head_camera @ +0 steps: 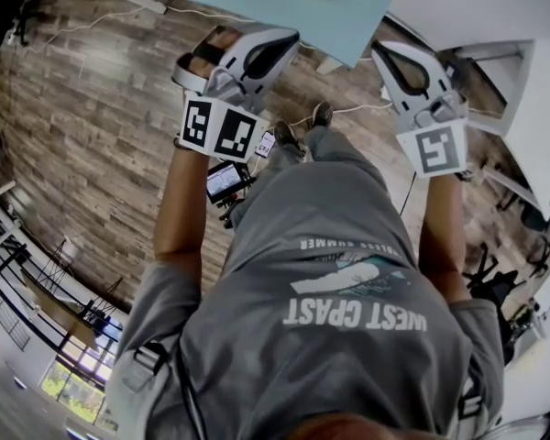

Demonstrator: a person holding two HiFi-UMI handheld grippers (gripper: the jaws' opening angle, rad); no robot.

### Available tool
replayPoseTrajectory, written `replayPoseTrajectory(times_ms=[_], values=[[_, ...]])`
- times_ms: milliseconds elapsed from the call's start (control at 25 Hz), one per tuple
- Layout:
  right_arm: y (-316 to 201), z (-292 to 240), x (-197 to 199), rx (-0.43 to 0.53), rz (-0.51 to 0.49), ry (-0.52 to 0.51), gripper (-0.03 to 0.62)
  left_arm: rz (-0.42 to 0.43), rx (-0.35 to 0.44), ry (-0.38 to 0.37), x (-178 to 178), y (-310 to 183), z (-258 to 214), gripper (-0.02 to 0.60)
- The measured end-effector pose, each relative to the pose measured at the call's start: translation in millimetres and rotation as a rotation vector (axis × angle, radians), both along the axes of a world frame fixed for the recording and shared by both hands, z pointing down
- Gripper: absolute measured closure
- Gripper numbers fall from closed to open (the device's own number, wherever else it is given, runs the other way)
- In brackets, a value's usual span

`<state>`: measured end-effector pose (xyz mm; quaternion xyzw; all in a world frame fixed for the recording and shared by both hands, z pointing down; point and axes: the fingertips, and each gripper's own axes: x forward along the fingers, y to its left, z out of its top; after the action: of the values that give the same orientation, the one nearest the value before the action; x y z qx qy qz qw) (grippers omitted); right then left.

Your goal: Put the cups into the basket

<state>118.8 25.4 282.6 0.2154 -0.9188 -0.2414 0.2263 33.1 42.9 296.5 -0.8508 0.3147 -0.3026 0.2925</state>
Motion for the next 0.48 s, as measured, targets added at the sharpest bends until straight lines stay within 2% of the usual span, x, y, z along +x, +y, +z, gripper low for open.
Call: replayPoseTrajectory(times_ms=[200, 480], values=[[-31, 4, 11, -0.02, -0.024, -0.014, 0.579, -0.015, -0.022, -0.017, 15, -28, 3, 0.58], [-71, 4, 17, -0.01, -0.086, -0.05, 0.579, -0.059, -0.006, -0.046, 27, -70, 0, 0.58]])
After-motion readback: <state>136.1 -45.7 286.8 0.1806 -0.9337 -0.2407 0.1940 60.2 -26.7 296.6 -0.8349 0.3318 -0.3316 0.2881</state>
